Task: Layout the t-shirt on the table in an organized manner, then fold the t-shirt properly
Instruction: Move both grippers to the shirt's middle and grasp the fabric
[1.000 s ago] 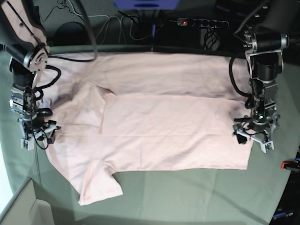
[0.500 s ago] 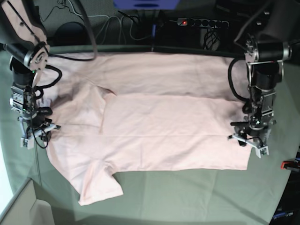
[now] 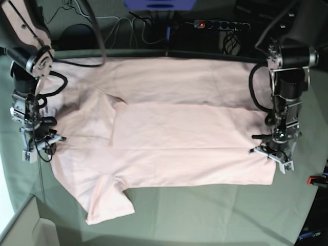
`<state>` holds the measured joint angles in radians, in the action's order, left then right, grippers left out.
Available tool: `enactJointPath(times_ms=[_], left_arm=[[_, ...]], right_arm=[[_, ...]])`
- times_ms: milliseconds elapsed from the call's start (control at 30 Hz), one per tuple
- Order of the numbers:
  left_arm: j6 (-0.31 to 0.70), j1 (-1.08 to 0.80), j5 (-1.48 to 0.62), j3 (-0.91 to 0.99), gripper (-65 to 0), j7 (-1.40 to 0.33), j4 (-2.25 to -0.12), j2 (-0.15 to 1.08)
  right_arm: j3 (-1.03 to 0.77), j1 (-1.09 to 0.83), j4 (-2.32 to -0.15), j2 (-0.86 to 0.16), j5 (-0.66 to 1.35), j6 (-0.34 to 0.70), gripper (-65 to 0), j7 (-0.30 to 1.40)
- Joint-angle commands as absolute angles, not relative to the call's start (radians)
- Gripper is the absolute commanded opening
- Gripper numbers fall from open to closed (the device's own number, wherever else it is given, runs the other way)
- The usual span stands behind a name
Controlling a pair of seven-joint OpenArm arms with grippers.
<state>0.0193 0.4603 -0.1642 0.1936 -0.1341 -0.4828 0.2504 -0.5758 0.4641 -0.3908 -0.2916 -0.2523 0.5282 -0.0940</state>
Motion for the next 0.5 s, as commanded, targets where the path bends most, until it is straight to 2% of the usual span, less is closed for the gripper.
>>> enactJointPath(times_ms=[0,167,300,467], left_arm=[[0.005,0.476,-0.165,0.197,-65.0,-0.120,-0.535,0.263],[0.005,0.384,-0.165,0.197,-65.0,-0.148,-0.750,0.263],[0.005,0.363,-0.165,0.197,-65.0,-0.232,-0.826,0.263],[0.005,0.346,-0.165,0.197,-65.0,-0.237,-0.860,0.263]], right_arm=[[-0.576,0.486,-0.423,-0.303,-0.220,0.579,-63.1,-0.108],[-0.573,0.450,-0.516,-0.302,-0.171,0.602,-63.1,-0.101],[-0.575,0.423,-0.572,-0.300,-0.170,0.605,-63.2,-0.101],[-0.575,0.410,-0.584,-0.303,-0.170,0.607,-63.2,-0.104]])
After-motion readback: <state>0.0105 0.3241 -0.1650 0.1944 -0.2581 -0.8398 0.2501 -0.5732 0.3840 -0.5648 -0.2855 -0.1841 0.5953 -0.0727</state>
